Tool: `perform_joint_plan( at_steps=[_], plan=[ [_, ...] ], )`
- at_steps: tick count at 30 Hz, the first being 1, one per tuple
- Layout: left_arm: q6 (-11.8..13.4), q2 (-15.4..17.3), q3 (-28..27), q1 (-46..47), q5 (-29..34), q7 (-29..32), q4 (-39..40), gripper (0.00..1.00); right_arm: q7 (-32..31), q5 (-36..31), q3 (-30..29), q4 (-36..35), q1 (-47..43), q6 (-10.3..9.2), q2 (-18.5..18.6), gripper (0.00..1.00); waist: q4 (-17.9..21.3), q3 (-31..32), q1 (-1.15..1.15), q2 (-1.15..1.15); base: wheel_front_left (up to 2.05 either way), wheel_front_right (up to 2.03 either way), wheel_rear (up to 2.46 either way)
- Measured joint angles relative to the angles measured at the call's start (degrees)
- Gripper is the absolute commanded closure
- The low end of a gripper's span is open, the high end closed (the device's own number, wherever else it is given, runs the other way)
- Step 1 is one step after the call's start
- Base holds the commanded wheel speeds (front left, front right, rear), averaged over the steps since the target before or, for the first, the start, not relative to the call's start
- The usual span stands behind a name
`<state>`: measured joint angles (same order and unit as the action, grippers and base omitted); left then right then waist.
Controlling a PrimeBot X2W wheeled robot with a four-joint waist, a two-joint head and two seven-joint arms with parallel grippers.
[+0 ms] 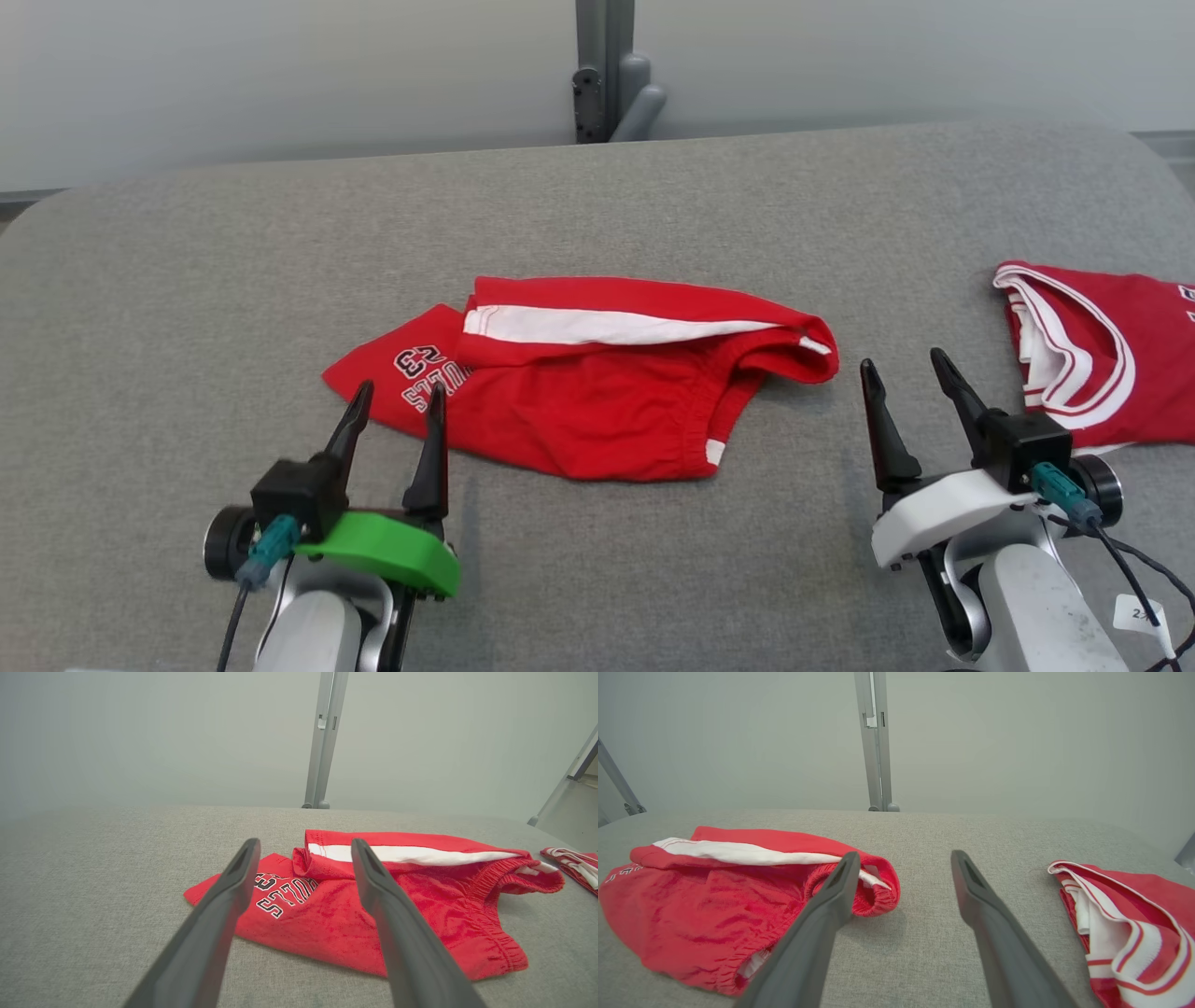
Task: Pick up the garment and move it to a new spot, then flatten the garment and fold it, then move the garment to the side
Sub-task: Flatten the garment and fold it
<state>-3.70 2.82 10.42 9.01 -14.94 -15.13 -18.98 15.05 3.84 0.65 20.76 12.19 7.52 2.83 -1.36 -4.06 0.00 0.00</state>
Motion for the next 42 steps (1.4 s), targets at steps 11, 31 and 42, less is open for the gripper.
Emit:
perform_joint_plan(
  at_steps=[11,31,42],
  plan=[
    [-2.9,-0.1,0.3,14.1,-3.2,0.0,-13.0,0.00,0.0,0.6,3.3,-0.6,2.0,0.00,0.0,0.00,6.7,-4.7,0.00,0.00,0.00,0.00,0.00],
    [-3.6,0.0,-3.0,19.0,-9.8,0.0,-20.3,1.00,0.0,1.7,4.1,-0.7,2.9,0.01,0.0,0.00,9.5,-8.9,0.00,0.00,0.00,0.00,0.00],
    [-3.7,-0.1,-5.7,14.3,-8.5,0.0,-8.3,1.00,0.0,4.1,6.5,0.2,1.6,0.01,0.0,0.00,6.4,-6.0,0.00,0.00,0.00,0.00,0.00]
  ],
)
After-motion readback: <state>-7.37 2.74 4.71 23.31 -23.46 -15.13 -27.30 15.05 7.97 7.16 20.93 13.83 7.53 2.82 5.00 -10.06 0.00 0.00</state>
